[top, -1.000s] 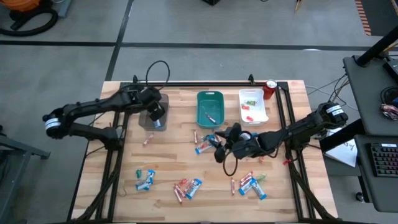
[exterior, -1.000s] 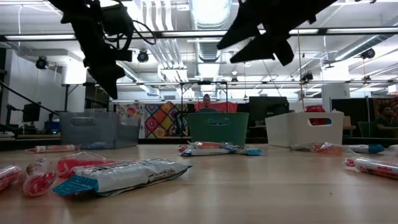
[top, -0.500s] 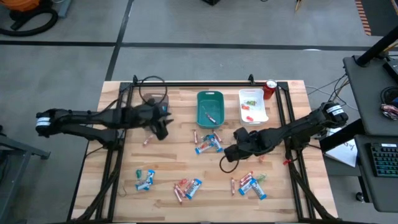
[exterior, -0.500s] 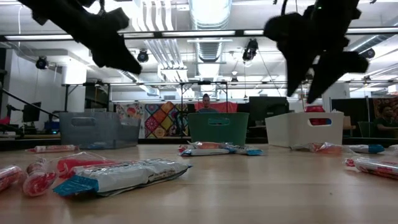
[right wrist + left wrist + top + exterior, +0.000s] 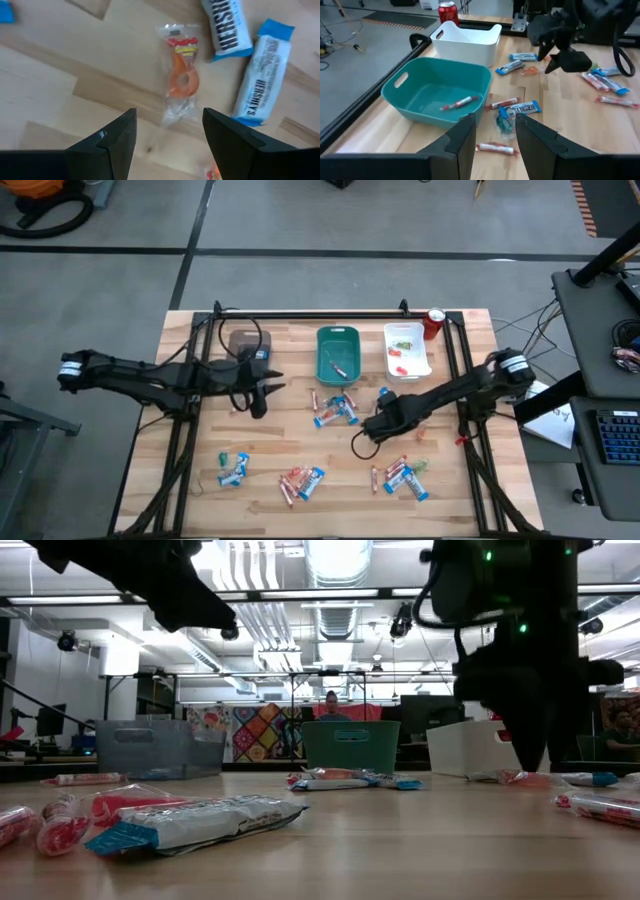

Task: Sort candy
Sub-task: Put the orange gummy into the white bin

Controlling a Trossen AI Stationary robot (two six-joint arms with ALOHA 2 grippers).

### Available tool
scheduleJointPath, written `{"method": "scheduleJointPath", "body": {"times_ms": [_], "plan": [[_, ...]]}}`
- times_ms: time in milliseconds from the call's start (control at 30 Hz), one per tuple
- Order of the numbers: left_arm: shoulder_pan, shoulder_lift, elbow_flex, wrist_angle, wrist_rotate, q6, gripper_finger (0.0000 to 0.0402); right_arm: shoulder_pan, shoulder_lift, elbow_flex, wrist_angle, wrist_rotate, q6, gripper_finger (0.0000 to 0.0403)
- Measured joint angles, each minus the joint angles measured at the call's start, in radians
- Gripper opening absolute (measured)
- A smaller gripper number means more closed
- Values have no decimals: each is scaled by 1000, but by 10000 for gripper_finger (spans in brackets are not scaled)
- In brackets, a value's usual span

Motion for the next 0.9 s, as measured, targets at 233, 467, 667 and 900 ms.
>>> {"method": "scheduleJointPath", "body": {"times_ms": [233, 467, 667, 900], "plan": [[0, 6, 8, -2, 0, 47, 123, -37, 90, 5, 12, -33, -54, 152], [0, 4, 7, -11, 0, 28, 123, -47, 87, 14, 54, -64, -145, 22], [-26, 4, 7, -67, 1, -47, 123, -55, -32, 62, 50, -151, -293, 10], [-115, 4, -10, -71, 3, -81, 123, -95, -235, 161, 65, -26, -464, 9]]}}
